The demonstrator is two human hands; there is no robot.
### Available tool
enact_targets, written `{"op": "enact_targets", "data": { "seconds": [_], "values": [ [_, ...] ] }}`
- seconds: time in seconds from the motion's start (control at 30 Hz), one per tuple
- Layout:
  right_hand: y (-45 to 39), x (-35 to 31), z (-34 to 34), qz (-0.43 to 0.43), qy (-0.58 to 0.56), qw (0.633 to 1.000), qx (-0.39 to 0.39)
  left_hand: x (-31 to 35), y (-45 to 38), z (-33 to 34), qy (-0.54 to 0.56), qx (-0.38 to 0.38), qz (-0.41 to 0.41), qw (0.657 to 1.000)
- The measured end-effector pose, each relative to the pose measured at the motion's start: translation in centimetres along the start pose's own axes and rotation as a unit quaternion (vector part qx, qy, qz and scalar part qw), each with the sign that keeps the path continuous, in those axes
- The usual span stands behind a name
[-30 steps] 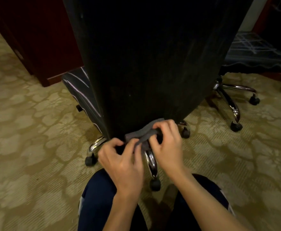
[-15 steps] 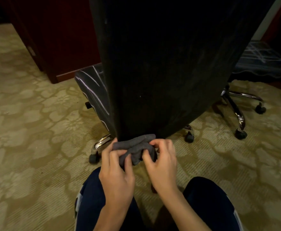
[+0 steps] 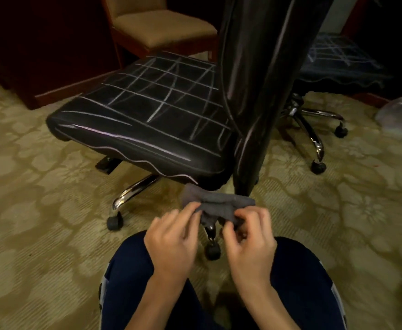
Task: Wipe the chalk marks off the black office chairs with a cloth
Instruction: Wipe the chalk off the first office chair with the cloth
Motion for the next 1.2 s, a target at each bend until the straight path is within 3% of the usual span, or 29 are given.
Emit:
{"op": "enact_targets", "data": {
  "seconds": [0.17,0.27,0.37,0.53,0.6,0.67,0.73,0.8,0.87,0.9,0.93,0.97,1.0,1.1,1.2],
  "values": [
    [-2.3,0.4,1.5,0.057,0.026,0.998,0.019,-1.0,-1.3,2.6,0.126,-0.027,-0.14,0.982],
    [-3.7,1.2,2.5,0.114,0.054,0.992,0.02,-0.8,-1.6,4.6,0.238,-0.044,-0.298,0.923],
    [-5.2,1.8,3.2,0.165,0.039,0.985,0.022,-0.5,-1.9,5.8,0.287,0.001,-0.376,0.881],
    [-4.6,3.1,3.5,0.277,-0.121,0.953,0.026,-1.1,-0.8,8.6,0.324,0.062,-0.515,0.791],
    [-4.0,4.7,4.1,0.369,-0.222,0.902,0.035,-1.1,-0.4,9.6,0.365,0.096,-0.559,0.738],
    [-3.5,5.8,4.8,0.46,-0.321,0.824,0.074,-1.1,-0.1,10.5,0.411,0.125,-0.595,0.679],
    [-3.8,6.2,5.1,0.51,-0.405,0.748,0.126,-0.8,0.1,11.6,0.465,0.143,-0.644,0.591],
    [-4.4,6.1,5.6,0.552,-0.464,0.678,0.138,0.2,0.5,12.6,0.514,0.144,-0.696,0.48],
    [-4.9,6.0,6.4,0.598,-0.512,0.605,0.121,1.6,0.3,13.4,0.559,0.11,-0.73,0.379],
    [-5.1,5.9,6.7,0.615,-0.524,0.578,0.11,2.0,0.0,13.7,0.572,0.076,-0.737,0.352],
    [-5.3,6.0,6.9,0.626,-0.523,0.569,0.105,2.1,-0.3,13.9,0.575,0.035,-0.739,0.35],
    [-5.5,6.3,6.9,0.628,-0.506,0.582,0.103,1.7,-0.4,14.1,0.566,-0.005,-0.738,0.368],
    [-5.7,6.6,6.6,0.623,-0.469,0.618,0.099,1.2,-0.5,14.1,0.544,-0.042,-0.734,0.405],
    [-7.2,7.5,4.6,0.555,-0.299,0.77,0.098,-1.3,-0.7,13.3,0.437,-0.086,-0.686,0.575],
    [-8.2,7.8,3.7,0.473,-0.203,0.853,0.089,-1.8,-2.2,12.4,0.388,-0.082,-0.599,0.696]
  ]
}}
Point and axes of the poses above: each hand's wrist, its own y-axis away from the middle knuckle, its own z-axis out of the palm, x = y × z, the point moved 8 cm from there along -y, towards the middle knuckle, and after that the axes turned 2 degrees about y, right-handed, at the moved point
